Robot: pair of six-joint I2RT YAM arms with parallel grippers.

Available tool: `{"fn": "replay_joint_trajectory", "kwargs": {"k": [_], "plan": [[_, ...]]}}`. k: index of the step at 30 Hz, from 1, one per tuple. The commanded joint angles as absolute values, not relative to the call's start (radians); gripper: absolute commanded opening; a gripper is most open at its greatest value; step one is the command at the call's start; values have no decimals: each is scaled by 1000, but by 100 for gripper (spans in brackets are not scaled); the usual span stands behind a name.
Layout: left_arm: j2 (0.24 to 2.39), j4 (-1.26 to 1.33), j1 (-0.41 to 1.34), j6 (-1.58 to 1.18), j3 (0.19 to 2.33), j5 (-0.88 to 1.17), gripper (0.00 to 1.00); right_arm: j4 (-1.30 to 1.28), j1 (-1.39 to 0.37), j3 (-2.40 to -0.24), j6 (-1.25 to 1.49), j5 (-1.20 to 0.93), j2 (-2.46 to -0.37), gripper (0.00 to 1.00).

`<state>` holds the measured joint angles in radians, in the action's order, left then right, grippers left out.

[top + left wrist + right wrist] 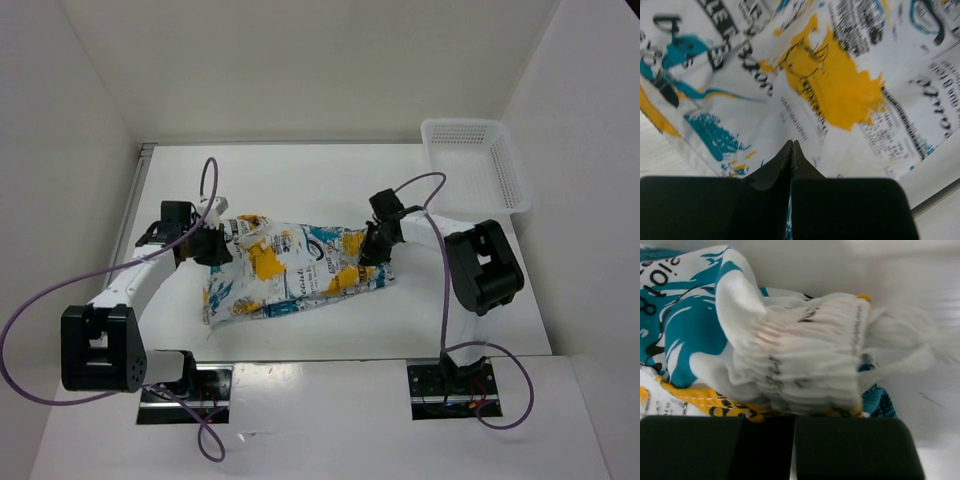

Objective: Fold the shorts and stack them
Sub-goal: Fold the shorts

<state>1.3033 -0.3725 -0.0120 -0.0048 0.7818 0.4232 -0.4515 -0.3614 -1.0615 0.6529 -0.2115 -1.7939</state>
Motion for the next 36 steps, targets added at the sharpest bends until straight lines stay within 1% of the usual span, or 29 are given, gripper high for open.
{"fn": "replay_joint_trajectory", "kwargs": {"k": [1, 2, 3, 4, 5, 7, 8, 9, 10, 13, 15, 18, 19, 22, 23, 24, 27, 29, 33, 34, 36], "plan": [[1307, -331, 20, 0, 870, 442, 3, -443, -431, -1100, 640, -158, -1816, 3], [1316, -331, 32, 0, 886, 451, 5, -465, -449, -1123, 631, -140, -1816, 8], [1328, -348, 66, 0, 905, 462, 7, -488, -449, -1167, 630, -121, -1765, 11], [1356, -357, 86, 0, 938, 475, 8, -523, -449, -1189, 630, -88, -1734, 18], [1368, -370, 109, 0, 951, 476, 8, -540, -449, -1233, 621, -66, -1702, 38], [1387, -359, 159, 0, 951, 463, 8, -587, -449, -1270, 609, 0, -1620, 73], [1400, -359, 160, 0, 951, 453, 9, -597, -437, -1279, 598, 11, -1600, 93], [1410, -350, 169, 0, 951, 453, 9, -607, -411, -1279, 598, 11, -1579, 98], [1410, -332, 169, 0, 939, 443, 9, -607, -396, -1279, 586, 11, -1578, 100], [1433, -284, 169, 0, 907, 443, 11, -585, -325, -1204, 577, -24, -1588, 100], [1475, -265, 169, 0, 907, 443, 13, -552, -302, -1154, 557, -87, -1604, 100], [1540, -252, 169, 0, 907, 454, 13, -552, -302, -1143, 534, -97, -1661, 100], [1549, -242, 169, 0, 907, 454, 11, -528, -302, -1128, 519, -97, -1672, 100], [1549, -233, 169, 0, 907, 454, 11, -500, -302, -1095, 482, -152, -1704, 100], [1549, -233, 169, 0, 907, 443, 11, -479, -302, -1086, 482, -169, -1716, 99], [1549, -233, 169, 0, 907, 443, 11, -466, -302, -1077, 470, -205, -1726, 95], [1540, -242, 169, 0, 916, 443, 11, -404, -302, -1032, 479, -227, -1752, 90], [1540, -242, 169, 0, 916, 443, 10, -371, -302, -1012, 488, -248, -1775, 84], [1529, -233, 160, 0, 893, 434, 9, -287, -302, -1002, 511, -282, -1802, 60], [1519, -233, 160, 0, 893, 434, 9, -287, -302, -1002, 520, -282, -1802, 45], [1510, -233, 150, 0, 902, 434, 9, -287, -302, -1014, 529, -264, -1802, 27]]}}
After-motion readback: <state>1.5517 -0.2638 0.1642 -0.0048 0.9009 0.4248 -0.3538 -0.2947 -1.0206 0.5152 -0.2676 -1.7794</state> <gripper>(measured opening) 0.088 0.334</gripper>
